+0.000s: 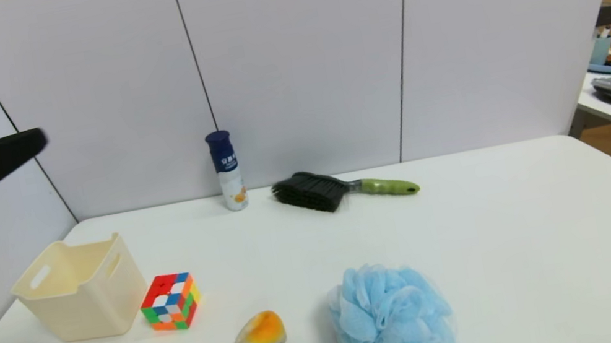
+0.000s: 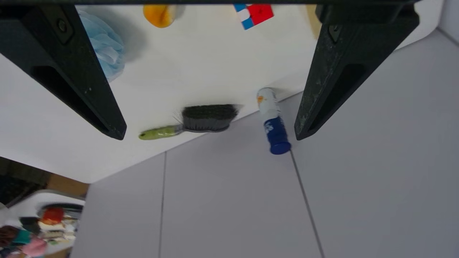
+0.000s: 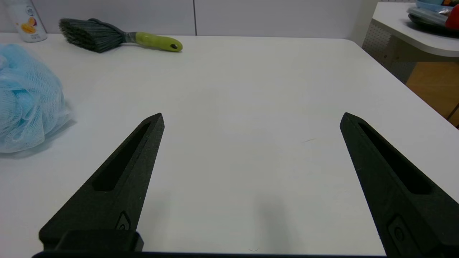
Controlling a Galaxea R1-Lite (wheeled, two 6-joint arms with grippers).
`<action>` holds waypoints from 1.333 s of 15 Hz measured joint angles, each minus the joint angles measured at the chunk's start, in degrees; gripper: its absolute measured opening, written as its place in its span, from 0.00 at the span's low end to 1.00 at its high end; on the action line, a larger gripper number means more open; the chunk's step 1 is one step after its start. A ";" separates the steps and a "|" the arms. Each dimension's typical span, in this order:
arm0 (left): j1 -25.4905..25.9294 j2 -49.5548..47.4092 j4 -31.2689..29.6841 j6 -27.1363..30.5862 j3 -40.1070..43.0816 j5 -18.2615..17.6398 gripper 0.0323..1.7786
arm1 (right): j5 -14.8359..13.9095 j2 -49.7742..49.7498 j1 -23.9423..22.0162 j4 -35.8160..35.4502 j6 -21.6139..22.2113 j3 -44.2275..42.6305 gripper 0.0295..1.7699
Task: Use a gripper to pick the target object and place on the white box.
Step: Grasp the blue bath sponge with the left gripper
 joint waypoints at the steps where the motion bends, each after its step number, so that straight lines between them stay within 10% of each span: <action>1: -3.60 4.43 1.46 0.30 -2.89 0.38 0.95 | 0.00 0.00 0.00 0.02 0.00 0.00 0.96; 8: -26.64 33.32 19.47 -2.78 -25.39 16.31 0.95 | -0.02 0.00 0.00 0.00 0.00 0.00 0.96; 13: -35.62 47.35 37.04 -6.57 -37.77 17.44 0.95 | 0.00 0.00 -0.02 0.02 0.00 0.00 0.96; 20: -40.91 55.20 39.62 -11.37 -41.92 17.20 0.95 | -0.02 0.00 0.00 0.02 0.00 0.00 0.96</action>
